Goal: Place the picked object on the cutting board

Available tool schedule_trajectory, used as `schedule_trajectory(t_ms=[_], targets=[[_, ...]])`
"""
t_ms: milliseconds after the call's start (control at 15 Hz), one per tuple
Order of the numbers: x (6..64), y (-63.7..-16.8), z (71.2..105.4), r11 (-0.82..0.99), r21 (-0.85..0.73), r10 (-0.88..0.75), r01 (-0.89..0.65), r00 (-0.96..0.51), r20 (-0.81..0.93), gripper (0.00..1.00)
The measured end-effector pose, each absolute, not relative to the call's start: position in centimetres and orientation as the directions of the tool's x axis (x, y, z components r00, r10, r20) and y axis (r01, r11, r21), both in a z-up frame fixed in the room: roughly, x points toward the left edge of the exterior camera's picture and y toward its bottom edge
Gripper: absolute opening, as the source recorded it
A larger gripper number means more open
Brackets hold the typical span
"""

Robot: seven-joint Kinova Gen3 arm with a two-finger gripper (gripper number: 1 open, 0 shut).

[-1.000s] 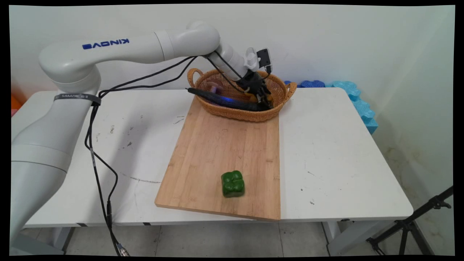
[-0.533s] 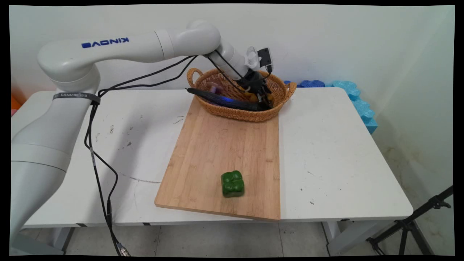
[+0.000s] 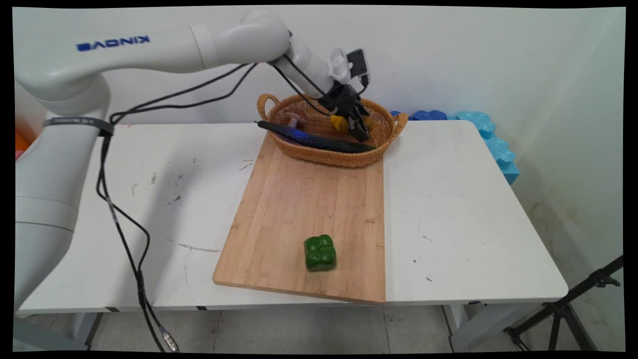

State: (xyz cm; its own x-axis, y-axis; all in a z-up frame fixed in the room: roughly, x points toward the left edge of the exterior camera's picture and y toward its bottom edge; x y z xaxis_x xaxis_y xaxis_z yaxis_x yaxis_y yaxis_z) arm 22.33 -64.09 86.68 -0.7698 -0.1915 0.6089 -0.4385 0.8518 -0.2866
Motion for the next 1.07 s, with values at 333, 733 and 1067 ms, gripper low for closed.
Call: schedule_trajectory(t_ms=[333,733,1067], targets=[[23.7,-61.2,89.6,0.845,-0.305,-0.178,-0.440,-0.769,0.614,0.00],[26.0,-56.0,93.0,0.847,-0.292,-0.187,-0.445,-0.762,0.619,0.00],[28.3,-51.2,94.8,0.858,-0.257,-0.209,-0.444,-0.761,0.614,0.00]])
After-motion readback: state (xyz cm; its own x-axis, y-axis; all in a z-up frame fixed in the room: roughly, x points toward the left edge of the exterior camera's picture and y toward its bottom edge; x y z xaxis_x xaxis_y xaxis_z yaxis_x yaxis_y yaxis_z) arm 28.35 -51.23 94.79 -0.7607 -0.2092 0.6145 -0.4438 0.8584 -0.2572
